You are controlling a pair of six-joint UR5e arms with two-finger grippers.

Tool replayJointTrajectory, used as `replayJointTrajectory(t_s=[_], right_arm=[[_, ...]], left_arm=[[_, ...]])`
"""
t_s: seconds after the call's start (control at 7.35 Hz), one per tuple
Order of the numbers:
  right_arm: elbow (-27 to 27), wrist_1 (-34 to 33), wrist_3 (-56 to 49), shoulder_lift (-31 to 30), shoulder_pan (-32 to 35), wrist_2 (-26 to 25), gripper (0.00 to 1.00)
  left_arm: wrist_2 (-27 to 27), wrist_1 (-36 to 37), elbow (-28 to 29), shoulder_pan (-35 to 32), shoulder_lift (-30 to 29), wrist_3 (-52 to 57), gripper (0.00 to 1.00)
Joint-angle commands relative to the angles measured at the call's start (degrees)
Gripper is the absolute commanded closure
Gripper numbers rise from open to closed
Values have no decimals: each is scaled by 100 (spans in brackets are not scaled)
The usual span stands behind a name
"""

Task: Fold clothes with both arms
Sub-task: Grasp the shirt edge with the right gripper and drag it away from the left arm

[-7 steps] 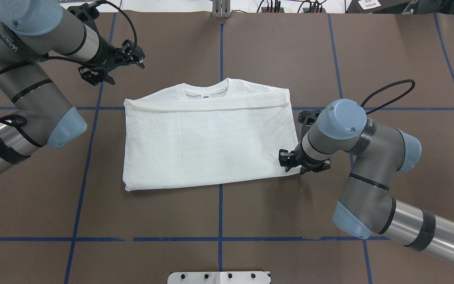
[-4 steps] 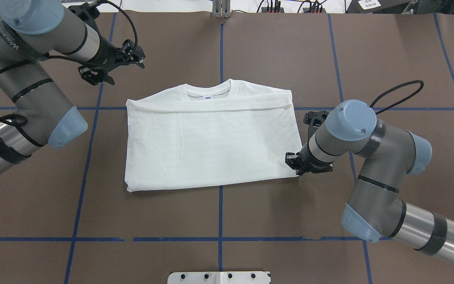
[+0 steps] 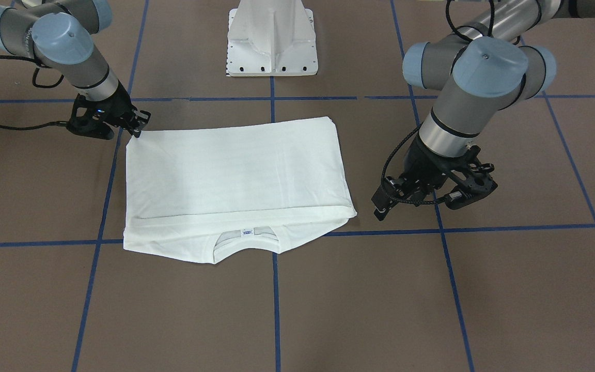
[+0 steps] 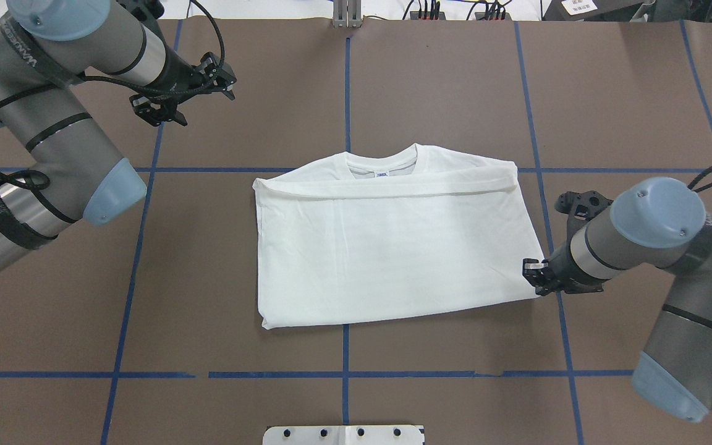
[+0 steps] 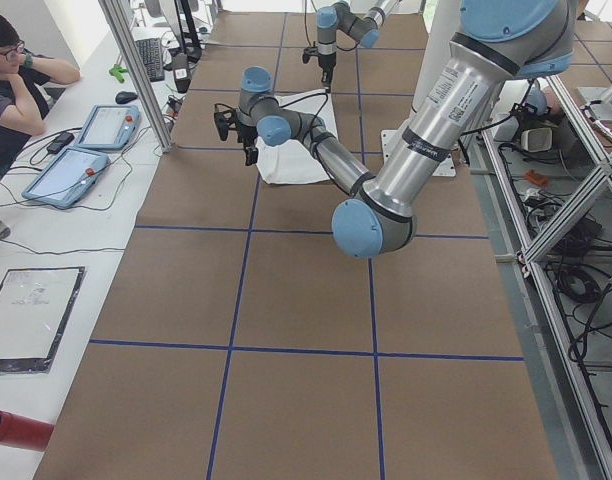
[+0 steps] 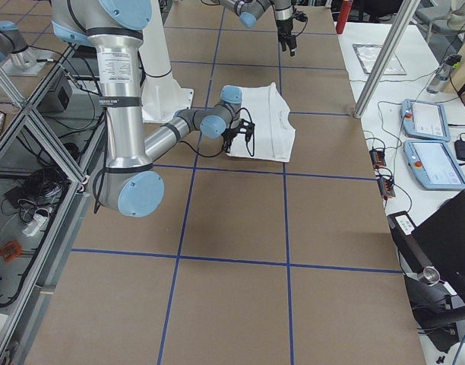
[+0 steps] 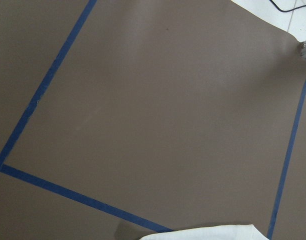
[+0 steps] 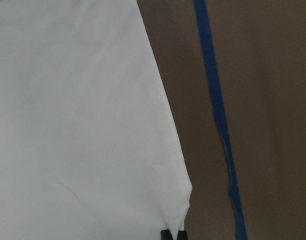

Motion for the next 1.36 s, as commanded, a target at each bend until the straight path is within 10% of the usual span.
replayJointTrajectory(t_s=[0.0,1.22], right_arm=[[424,-48,16,-622,-360,110,100],[1322,-4,1130,-1337,-3165,225,100]], left_arm=[[1,26,-70,1,-8,0,2],[19,333,-484,10,36,9,2]])
